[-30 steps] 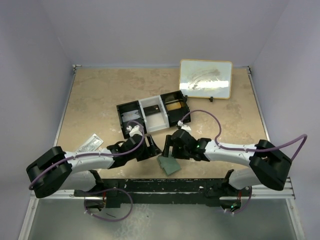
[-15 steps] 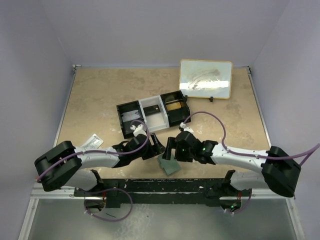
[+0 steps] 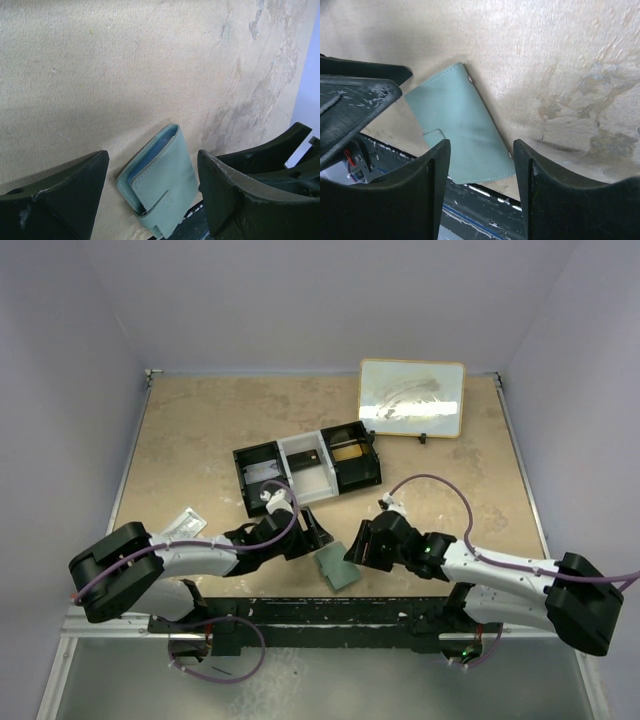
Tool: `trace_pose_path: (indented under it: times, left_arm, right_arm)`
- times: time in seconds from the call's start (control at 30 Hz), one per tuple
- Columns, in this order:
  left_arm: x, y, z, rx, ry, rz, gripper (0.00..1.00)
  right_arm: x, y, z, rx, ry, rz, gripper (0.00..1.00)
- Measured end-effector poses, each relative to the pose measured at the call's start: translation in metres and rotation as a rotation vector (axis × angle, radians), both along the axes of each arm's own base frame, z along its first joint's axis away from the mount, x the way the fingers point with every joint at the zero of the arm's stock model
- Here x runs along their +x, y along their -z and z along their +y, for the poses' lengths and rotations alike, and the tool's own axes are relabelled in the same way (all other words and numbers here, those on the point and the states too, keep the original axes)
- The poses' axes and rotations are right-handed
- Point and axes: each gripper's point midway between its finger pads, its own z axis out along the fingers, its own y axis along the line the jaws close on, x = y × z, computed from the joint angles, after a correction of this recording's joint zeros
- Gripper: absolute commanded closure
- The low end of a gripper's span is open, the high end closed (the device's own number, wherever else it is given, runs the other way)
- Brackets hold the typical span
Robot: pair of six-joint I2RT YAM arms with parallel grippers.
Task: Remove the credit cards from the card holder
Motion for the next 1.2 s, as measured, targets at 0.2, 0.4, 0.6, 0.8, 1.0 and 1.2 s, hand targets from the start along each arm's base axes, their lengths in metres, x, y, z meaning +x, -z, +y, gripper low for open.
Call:
trace_pose_path:
  times: [0.2,0.4,0.6,0.8,1.0,1.2]
  left_arm:
    - [-0.001,0.000,0.000,-0.008,-0.001,-0.001,0.30]
    - [-0.002,-0.001,-0.004,-0.032,0.011,-0.004,0.30]
    - [-0.004,-0.001,-0.010,-0.052,0.023,0.001,0.31]
    - [-0.005,0.000,-0.009,-0.063,0.016,0.002,0.35]
    - [-0.005,0.001,-0.008,-0.068,0.005,0.007,0.39]
    - [-0.009,0.002,-0.005,-0.071,0.007,0.025,0.38]
  right_arm:
    - [-0.011,0.012,0.004,0.055,-0.022,0.037,0.54]
    - [-0.018,0.019,0.014,0.126,-0.033,0.075,0.59]
    - [-0.020,0.020,0.023,0.181,-0.048,0.089,0.60]
    - [-0.024,0.020,0.038,0.230,-0.099,0.109,0.62]
    - [-0.024,0.020,0.039,0.246,-0.104,0.106,0.62]
    - [-0.025,0.019,0.037,0.244,-0.101,0.105,0.59]
